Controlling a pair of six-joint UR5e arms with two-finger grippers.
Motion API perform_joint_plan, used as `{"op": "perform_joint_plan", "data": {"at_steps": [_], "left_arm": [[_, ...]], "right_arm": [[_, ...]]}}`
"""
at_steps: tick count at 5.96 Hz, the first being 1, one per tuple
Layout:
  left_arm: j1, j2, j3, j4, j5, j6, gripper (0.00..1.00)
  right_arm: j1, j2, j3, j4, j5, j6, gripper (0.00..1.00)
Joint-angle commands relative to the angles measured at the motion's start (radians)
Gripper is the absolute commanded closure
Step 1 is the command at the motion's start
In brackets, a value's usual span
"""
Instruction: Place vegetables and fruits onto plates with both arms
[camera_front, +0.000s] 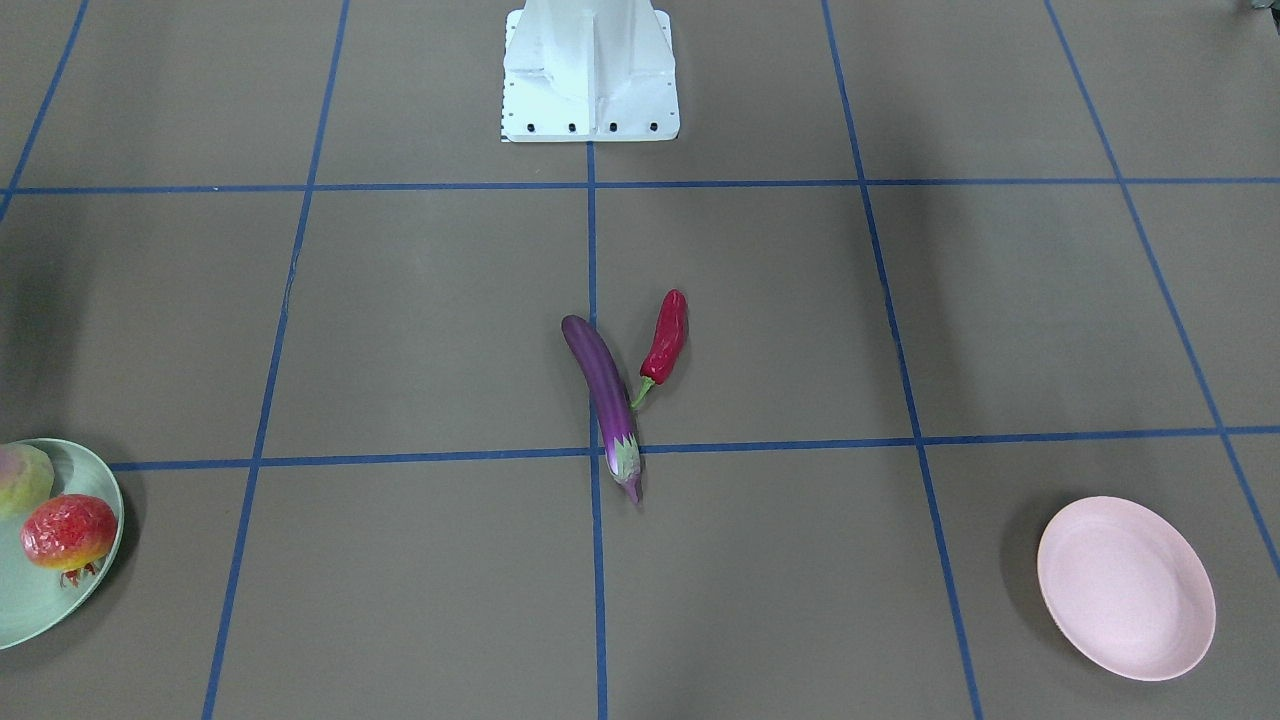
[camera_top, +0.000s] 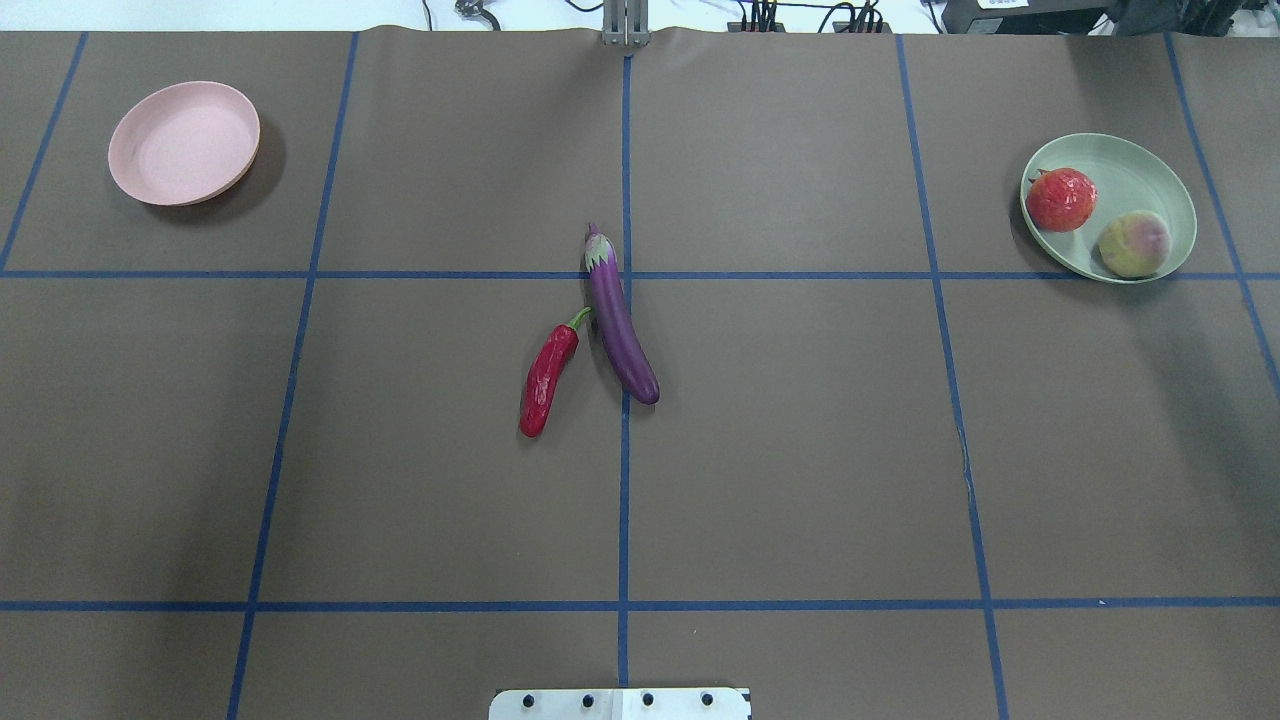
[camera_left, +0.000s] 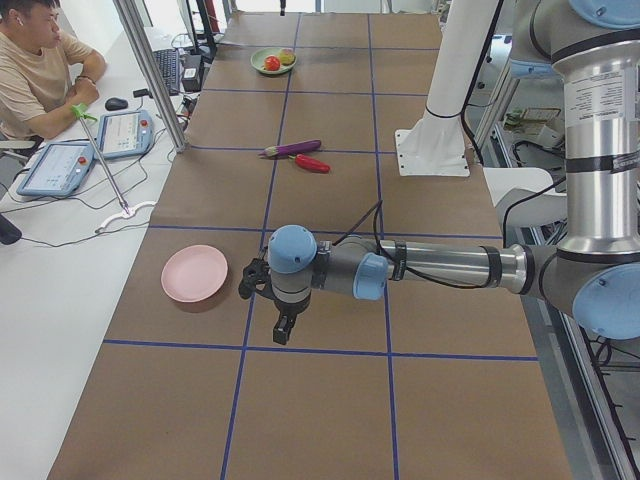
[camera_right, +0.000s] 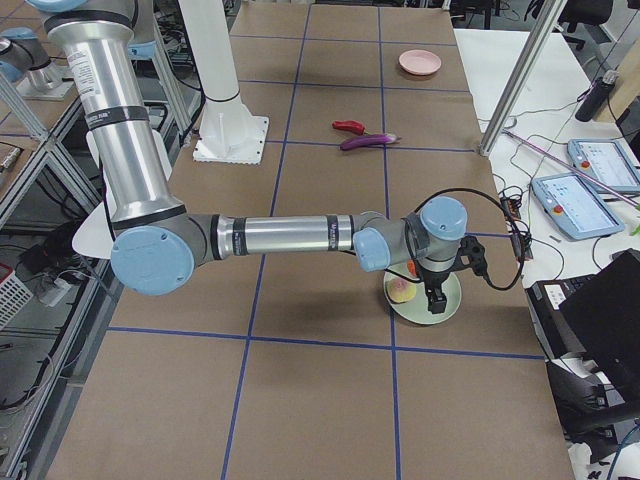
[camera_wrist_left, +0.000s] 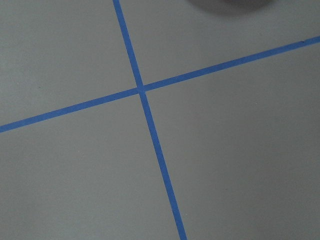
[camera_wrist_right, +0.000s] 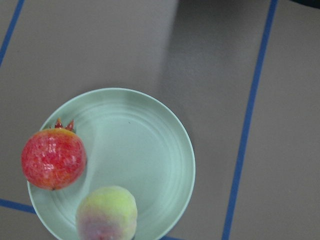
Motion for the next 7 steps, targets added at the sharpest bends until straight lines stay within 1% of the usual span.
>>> {"op": "perform_joint_plan", "data": {"at_steps": [1, 2, 3, 4, 5, 6, 7], "left_arm": [[0.002, -0.092, -0.012, 0.012, 0.011, -0.055, 0.0], [0.002, -0.152, -0.021, -0.065, 0.007, -0.132, 0.0], [0.02, -0.181, 0.021, -0.245, 0.01, -0.145, 0.0], [0.069, -0.233, 0.031, -0.262, -0.007, -0.215, 0.0], [0.171, -0.247, 0.023, -0.317, -0.008, -0.346, 0.0], [0.208, -0.285, 0.029, -0.354, -0.004, -0.467, 0.0], [0.316, -0.316, 0.027, -0.435, -0.025, -0.525, 0.0]], "right_arm": [[0.011, -0.161, 0.165, -0.163, -0.012, -0.093, 0.0], [0.014, -0.204, 0.205, -0.161, -0.014, -0.093, 0.0], [0.014, -0.217, 0.212, -0.16, -0.011, -0.093, 0.0], [0.014, -0.22, 0.21, -0.154, -0.011, -0.095, 0.0], [0.014, -0.222, 0.21, -0.154, -0.011, -0.095, 0.0], [0.014, -0.223, 0.212, -0.154, -0.008, -0.093, 0.0], [0.014, -0.228, 0.22, -0.154, -0.009, -0.093, 0.0]]}}
